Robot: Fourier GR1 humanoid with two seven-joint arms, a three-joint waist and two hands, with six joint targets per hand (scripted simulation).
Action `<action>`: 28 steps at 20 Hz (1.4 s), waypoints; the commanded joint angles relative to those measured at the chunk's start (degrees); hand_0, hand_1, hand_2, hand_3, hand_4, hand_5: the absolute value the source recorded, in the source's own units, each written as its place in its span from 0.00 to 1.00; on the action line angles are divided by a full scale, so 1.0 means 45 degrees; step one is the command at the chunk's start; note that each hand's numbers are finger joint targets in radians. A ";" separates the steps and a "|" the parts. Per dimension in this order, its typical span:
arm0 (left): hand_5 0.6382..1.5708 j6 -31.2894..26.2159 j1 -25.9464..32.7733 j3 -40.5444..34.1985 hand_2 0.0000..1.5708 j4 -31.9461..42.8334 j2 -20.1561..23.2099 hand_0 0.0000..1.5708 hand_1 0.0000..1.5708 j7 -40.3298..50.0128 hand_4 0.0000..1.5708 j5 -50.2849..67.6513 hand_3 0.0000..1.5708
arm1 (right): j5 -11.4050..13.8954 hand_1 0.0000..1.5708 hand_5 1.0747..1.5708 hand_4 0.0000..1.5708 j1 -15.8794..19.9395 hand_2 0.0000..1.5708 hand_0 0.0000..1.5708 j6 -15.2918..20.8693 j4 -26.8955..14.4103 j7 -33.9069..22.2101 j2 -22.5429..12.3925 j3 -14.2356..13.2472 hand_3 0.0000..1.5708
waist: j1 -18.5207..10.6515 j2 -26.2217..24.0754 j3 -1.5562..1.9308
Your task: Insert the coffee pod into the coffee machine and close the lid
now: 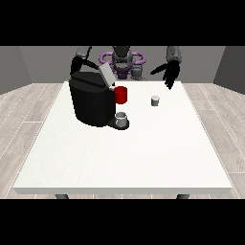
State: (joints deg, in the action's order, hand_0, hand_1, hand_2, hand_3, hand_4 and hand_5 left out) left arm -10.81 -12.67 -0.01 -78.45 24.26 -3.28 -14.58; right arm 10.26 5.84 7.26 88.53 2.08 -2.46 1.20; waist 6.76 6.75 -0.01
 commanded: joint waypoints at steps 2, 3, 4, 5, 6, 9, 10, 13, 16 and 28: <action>1.00 -0.0081 -0.1037 0.0506 0.00 0.1017 0.0151 0.00 0.00 0.0881 0.00 -0.1195 0.00 | 0.0085 0.00 1.00 0.00 0.0467 0.00 0.00 0.0502 -0.0615 0.0336 0.0520 0.0396 0.00 | 0.0164 0.0751 0.0008; 1.00 -0.0400 -0.1154 0.0079 0.00 0.2003 0.0530 0.00 0.00 -0.0149 0.00 -0.1101 0.00 | 0.0151 0.00 1.00 0.00 0.0451 0.00 0.00 0.0348 -0.0189 -0.0378 0.0493 0.0309 0.00 | 0.0290 0.0646 -0.0001; 1.00 -0.0151 -0.1481 0.0185 0.00 0.2323 0.0306 0.00 0.00 -0.0198 0.00 -0.1319 0.00 | -0.0272 0.00 1.00 0.00 0.1119 0.00 0.00 0.0037 -0.0111 -0.0506 0.0337 0.0020 0.00 | 0.0448 0.1026 -0.0001; 1.00 -0.0487 -0.1417 -0.0067 0.00 0.3059 0.0663 0.00 0.00 -0.0610 0.00 -0.1315 0.00 | -0.0101 0.00 1.00 0.00 0.0568 0.00 0.00 -0.0073 0.0331 -0.0938 0.0131 0.0164 0.00 | 0.0629 0.0634 -0.0003; 1.00 -0.0160 -0.1707 0.0412 0.00 0.2848 0.0122 0.00 0.00 -0.0013 0.00 -0.1691 0.00 | 0.0466 0.00 1.00 0.00 0.0759 0.00 0.00 0.0749 -0.0371 -0.0705 0.0530 0.0628 0.00 | 0.0383 0.0969 -0.0001; 1.00 0.0201 -0.1990 0.0622 0.00 0.3736 0.0112 0.00 0.00 -0.0586 0.00 -0.2538 0.00 | 0.0498 0.00 1.00 0.00 0.1174 0.00 0.00 0.0649 -0.0500 -0.1181 0.0482 0.0284 0.00 | 0.0270 0.1005 -0.0001; 1.00 0.0039 -0.2298 0.0279 0.00 0.4352 0.0319 0.00 0.00 -0.0832 0.00 -0.2439 0.00 | 0.0336 0.00 1.00 0.00 0.0985 0.00 0.00 0.0640 -0.0631 -0.0619 0.0536 0.0573 0.00 | 0.0296 0.1192 0.0000; 1.00 0.0636 -0.2544 0.0582 0.19 0.4587 0.0048 0.00 0.00 -0.0851 0.00 -0.3177 0.00 | -0.0279 0.00 1.00 0.00 0.0948 0.00 0.00 0.0567 -0.1557 0.0546 0.0540 0.0125 0.00 | 0.0179 0.1486 0.0005; 1.00 0.0717 -0.3394 0.0326 0.46 0.5316 -0.0096 0.31 0.31 -0.1008 0.00 -0.3478 0.31 | 0.0058 0.00 1.00 0.00 0.1392 0.00 0.00 0.0626 -0.2117 -0.0170 0.0539 -0.0019 0.00 | -0.0010 0.0988 0.0002; 1.00 0.2074 -0.4003 0.1587 0.61 0.7055 0.0025 0.48 0.48 -0.1873 0.22 -0.6385 0.52 | -0.0184 0.00 1.00 0.00 0.2202 0.00 0.00 -0.0041 -0.2509 -0.0724 0.0159 -0.0154 0.00 | 0.0342 0.1093 0.0001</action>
State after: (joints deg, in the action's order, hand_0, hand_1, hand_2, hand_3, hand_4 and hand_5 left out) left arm 0.51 -29.62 6.54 -50.12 22.11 -9.97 -40.93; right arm 9.90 15.52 8.01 77.34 -0.50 -1.17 0.79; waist 7.83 12.43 0.02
